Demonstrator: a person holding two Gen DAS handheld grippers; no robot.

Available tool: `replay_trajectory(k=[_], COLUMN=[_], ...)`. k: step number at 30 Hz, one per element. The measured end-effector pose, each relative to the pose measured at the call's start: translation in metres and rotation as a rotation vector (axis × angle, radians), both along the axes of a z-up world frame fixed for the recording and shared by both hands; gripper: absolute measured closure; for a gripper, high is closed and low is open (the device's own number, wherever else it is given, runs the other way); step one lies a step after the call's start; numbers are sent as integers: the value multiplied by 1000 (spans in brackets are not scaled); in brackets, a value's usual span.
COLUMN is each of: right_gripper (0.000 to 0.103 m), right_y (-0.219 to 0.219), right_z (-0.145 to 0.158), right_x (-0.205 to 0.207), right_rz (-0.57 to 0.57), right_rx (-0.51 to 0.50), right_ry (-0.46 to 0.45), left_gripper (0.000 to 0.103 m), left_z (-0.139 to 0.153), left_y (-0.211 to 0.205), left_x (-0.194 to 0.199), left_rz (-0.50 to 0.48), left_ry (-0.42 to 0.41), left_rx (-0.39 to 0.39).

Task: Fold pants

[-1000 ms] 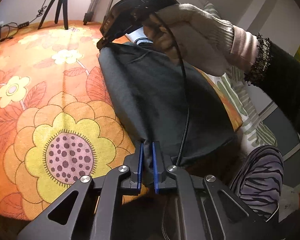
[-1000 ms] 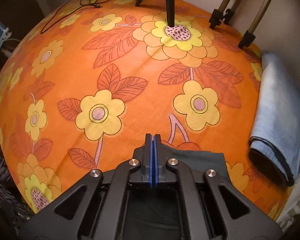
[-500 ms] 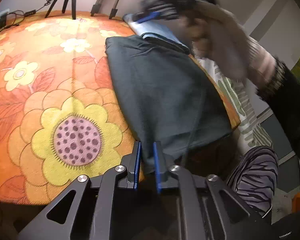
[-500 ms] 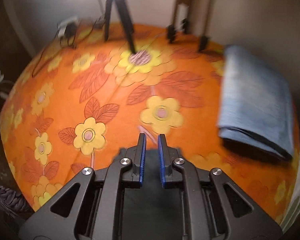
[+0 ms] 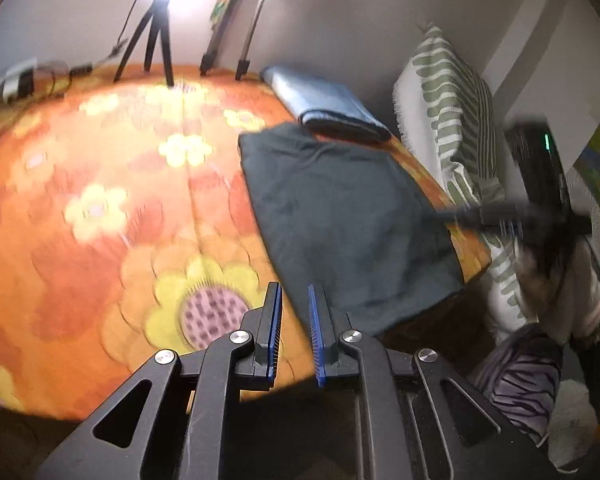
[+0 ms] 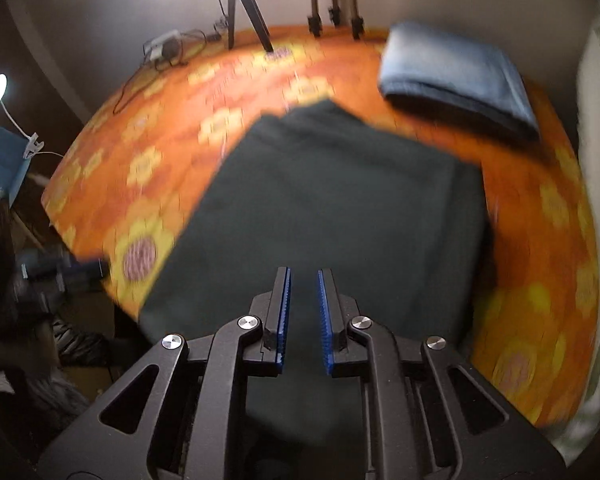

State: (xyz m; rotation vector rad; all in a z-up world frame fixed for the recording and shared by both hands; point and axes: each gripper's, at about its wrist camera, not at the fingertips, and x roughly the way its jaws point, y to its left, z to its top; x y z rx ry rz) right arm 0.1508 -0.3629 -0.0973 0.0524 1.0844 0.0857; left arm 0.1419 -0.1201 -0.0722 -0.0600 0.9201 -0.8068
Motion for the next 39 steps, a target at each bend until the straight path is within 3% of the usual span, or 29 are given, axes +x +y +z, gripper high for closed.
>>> replay_trajectory(k=[2,9,11,13,15,19,21,30,39], right_gripper=[81,81,81,70,44,33,21,20,20], right_y=[-7,-32,-36,-45,-57,-92,-110,-147,-156], right_z=[-15,-32,-18,0,17,25,17,-41,-52], right_x=[-20,-71,-84,-92,-93,-72,-56,-2,39], right_rz=[-34,-177,-215,-251,-308,-390,-416,-389,-306], right_rx=[20,-9,1,30,23,103,171,246,288], right_ry=[42,111,74,23,-47,-108,-127,-79,-32], left_gripper=[91,91,80,76,70,55,50,50,50], left_z=[9,18,12,6,-1,-6,-11,-38,-56], left_y=[-4,-23,-27,-26,-27,-29,-30,-43,-60], left_x=[7,43,56,63,69,72,74,99,122], left_rz=[-19,-22,-26,3,7,22,29,53,66], left_ry=[-17,-25,39,91,147,154,166,234,298], left_rx=[14,-18,-42,-71,-89,-82,-76,-39,-60])
